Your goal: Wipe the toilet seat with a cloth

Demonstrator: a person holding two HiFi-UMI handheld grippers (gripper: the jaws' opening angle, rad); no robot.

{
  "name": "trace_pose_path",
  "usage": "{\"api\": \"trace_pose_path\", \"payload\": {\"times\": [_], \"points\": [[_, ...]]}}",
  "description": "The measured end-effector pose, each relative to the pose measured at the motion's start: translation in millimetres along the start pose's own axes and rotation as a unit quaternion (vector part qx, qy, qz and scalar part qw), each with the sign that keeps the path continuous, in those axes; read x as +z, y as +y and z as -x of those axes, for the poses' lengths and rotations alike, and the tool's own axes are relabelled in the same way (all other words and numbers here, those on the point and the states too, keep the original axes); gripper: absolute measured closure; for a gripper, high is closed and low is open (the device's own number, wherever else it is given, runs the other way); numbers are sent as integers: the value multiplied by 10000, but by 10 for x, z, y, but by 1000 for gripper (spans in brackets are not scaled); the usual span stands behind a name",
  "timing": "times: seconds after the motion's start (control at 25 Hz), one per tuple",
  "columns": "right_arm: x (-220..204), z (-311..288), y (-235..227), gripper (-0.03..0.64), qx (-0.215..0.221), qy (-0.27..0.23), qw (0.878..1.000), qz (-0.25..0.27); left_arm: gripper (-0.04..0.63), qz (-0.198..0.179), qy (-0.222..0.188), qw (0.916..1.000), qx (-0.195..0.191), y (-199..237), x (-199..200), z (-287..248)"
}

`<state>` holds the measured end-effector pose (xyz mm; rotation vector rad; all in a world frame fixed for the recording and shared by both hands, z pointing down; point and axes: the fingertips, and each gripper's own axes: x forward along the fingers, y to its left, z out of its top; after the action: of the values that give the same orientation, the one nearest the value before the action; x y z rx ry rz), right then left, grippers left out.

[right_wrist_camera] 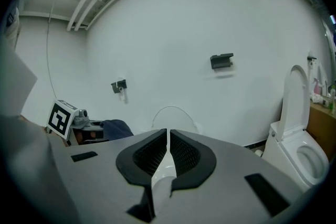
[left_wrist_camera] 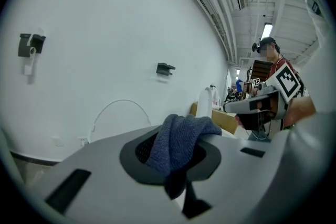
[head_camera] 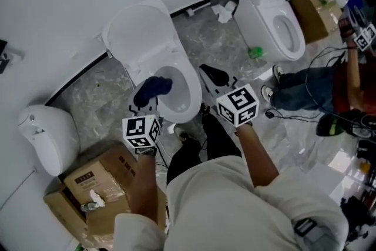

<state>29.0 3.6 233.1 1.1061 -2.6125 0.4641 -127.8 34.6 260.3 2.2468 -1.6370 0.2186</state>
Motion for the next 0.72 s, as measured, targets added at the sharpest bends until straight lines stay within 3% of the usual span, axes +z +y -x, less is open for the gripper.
{"api": "trace_pose_path", "payload": {"times": [0.28,0.72], "points": [[520,228,201,575,145,-279,9990,314,561,79,-299,9992,268,-59,453,324],[1376,420,604,575,454,-838,9909,946,561,-612,-993,9909,677,110,1453,860]]}}
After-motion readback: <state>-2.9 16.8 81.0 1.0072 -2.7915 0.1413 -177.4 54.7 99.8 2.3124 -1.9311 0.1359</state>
